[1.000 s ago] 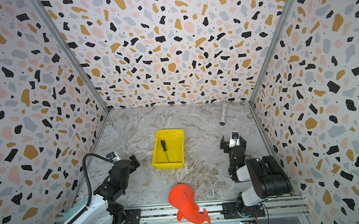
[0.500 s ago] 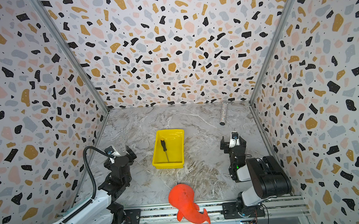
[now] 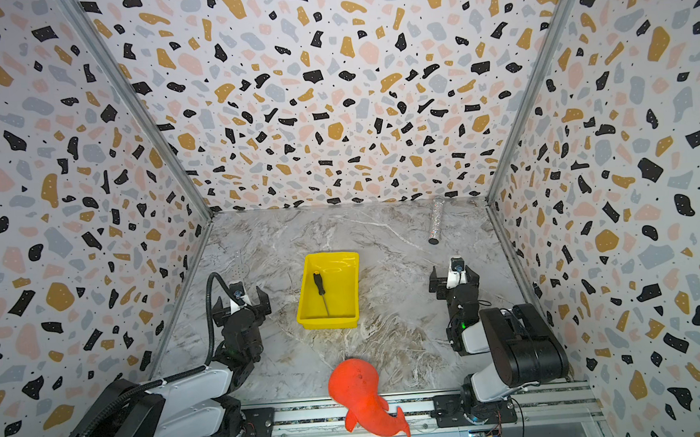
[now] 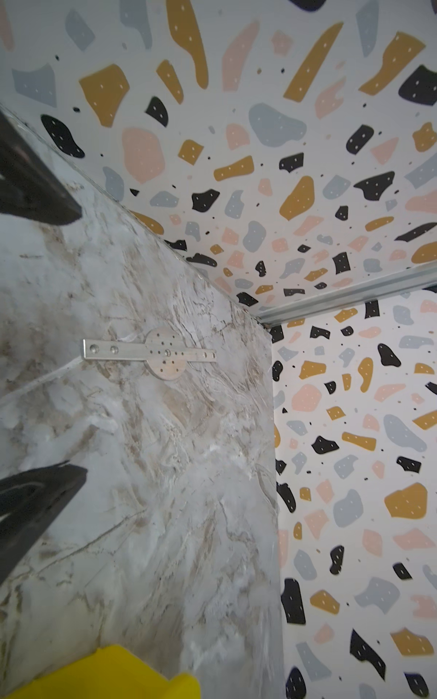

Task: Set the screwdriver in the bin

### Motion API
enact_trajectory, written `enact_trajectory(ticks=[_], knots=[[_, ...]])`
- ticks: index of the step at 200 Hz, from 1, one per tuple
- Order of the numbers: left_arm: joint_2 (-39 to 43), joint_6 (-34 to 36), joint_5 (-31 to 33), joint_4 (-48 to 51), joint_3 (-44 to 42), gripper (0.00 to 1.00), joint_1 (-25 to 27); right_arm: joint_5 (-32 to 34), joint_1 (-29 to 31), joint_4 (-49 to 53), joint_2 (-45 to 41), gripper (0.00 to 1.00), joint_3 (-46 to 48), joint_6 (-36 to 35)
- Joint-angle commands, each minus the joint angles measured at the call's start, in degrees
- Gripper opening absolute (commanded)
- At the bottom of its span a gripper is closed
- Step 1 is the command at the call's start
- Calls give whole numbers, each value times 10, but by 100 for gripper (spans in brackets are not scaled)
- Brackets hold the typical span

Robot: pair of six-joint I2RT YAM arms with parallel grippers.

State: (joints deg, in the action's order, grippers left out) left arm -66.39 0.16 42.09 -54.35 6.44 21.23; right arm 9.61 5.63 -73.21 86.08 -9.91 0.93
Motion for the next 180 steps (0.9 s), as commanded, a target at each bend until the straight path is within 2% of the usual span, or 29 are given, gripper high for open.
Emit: enact_trajectory(ticks=[1, 11, 16, 21, 31, 35, 53, 70, 84, 99, 180], knots=[[-62, -14, -111, -176, -39, 100, -60, -5, -2, 5, -7, 99, -13, -1], [-125, -35, -107, -296, -60, 99, -88, -5, -3, 5, -7, 99, -12, -2], [-136, -34, -109, -324, -63, 100, -93, -6, -3, 5, -7, 99, -13, -2], [-122, -35, -118, -300, -58, 100, -94, -6, -3, 5, -7, 99, -12, -2], [-76, -36, -147, -159, -23, 100, -94, -6, -4, 5, -7, 99, -12, -2], [-74, -34, -154, -136, -14, 100, -94, -6, -4, 5, -7, 99, -12, -2], [-120, -19, -165, -206, -15, 100, -94, -6, -3, 5, -7, 99, -12, -1], [-92, -22, -169, -132, 0, 100, -94, -7, -4, 5, -7, 99, -13, -1], [-107, -21, -168, -166, -6, 100, -94, -9, -4, 6, -7, 99, -13, -1], [-97, -21, -170, -137, 0, 100, -94, -16, -9, 6, -8, 99, -13, 2], [-97, -20, -170, -148, -4, 100, -94, -18, -10, 5, -8, 99, -12, 3]])
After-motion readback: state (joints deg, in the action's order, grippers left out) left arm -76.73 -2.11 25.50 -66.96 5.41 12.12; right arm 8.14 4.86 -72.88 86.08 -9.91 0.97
